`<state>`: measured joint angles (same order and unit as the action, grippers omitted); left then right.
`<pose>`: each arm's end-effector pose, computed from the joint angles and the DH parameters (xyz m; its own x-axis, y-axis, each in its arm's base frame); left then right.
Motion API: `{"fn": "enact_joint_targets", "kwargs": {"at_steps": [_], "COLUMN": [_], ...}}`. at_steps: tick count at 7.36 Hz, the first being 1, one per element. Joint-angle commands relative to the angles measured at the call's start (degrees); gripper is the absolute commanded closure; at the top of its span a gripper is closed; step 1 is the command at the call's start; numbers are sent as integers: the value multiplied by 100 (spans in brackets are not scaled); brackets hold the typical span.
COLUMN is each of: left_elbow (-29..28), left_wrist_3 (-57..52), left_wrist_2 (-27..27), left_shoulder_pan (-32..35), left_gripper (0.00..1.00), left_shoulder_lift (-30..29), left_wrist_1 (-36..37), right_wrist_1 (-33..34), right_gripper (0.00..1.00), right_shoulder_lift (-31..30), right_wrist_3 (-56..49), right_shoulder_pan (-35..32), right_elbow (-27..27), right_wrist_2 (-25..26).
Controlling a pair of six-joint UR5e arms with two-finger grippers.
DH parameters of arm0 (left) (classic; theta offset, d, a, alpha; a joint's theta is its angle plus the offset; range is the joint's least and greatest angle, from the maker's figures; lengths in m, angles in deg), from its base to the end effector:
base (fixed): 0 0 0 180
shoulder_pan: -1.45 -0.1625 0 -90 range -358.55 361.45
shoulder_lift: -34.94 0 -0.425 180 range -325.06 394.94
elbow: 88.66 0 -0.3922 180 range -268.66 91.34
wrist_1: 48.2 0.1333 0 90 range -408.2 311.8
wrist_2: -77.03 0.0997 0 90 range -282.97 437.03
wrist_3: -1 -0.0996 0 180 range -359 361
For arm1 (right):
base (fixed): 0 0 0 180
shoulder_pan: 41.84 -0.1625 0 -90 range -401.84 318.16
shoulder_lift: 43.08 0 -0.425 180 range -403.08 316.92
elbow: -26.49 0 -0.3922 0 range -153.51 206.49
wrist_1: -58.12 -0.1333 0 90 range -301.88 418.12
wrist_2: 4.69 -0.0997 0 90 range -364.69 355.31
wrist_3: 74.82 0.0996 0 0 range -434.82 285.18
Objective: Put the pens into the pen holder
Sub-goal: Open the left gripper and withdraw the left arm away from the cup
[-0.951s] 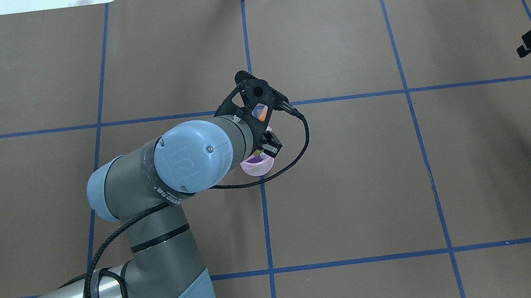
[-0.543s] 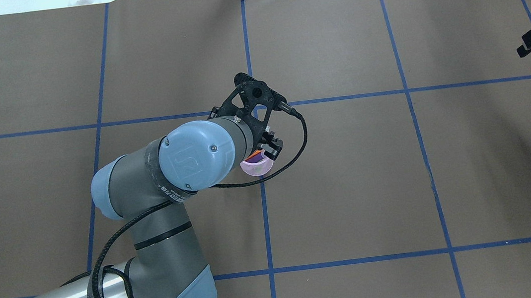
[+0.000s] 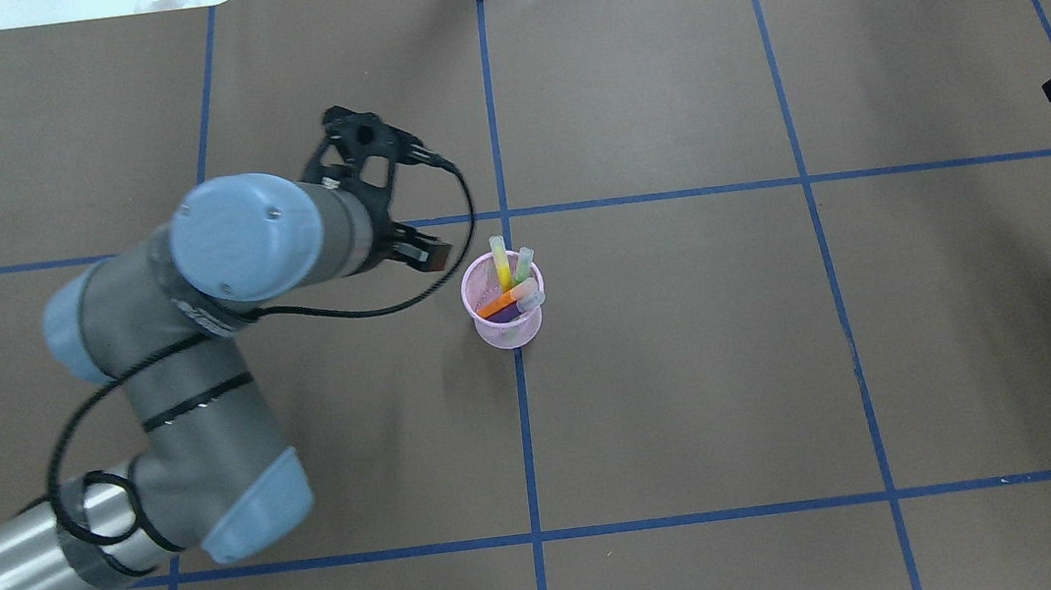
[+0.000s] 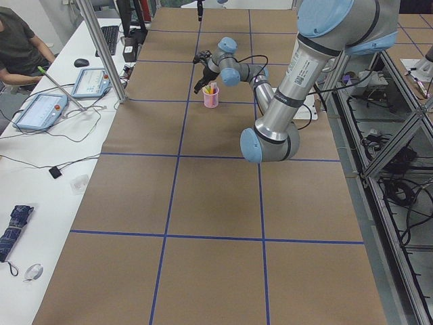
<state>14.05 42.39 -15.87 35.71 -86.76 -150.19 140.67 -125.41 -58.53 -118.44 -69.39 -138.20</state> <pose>0.4580 -0.4671 0.2216 0.6981 0.4311 -0.5717 0.0056 0.7952 0.6064 -0.0661 -0.5568 0.5235 0.6830 -0.1370 0.7175 0.0258 0.9862 0.1637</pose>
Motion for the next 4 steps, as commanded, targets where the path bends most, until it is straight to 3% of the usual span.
{"fn": "enact_joint_targets", "kwargs": {"at_steps": [1,2,4], "left_elbow": [328,294,31], "left_wrist_3": [-252,-1203,-1643], "left_wrist_2": [-2020,-3040,-4162], "left_shoulder_pan": [1575,2445,3765], "left_gripper": [1,1,1], "left_shoulder_lift": [1555,2014,2632], "left_wrist_1": [-65,-5,178], "right_wrist_1": [7,16,33], "right_gripper": [0,0,0], "right_shoulder_lift": [-11,-11,-2], "right_wrist_3": [-739,-976,-1268], "right_shoulder_pan": [-415,-608,-899], "right_elbow": [341,499,833], "right_wrist_2": [-9,-18,-27]}}
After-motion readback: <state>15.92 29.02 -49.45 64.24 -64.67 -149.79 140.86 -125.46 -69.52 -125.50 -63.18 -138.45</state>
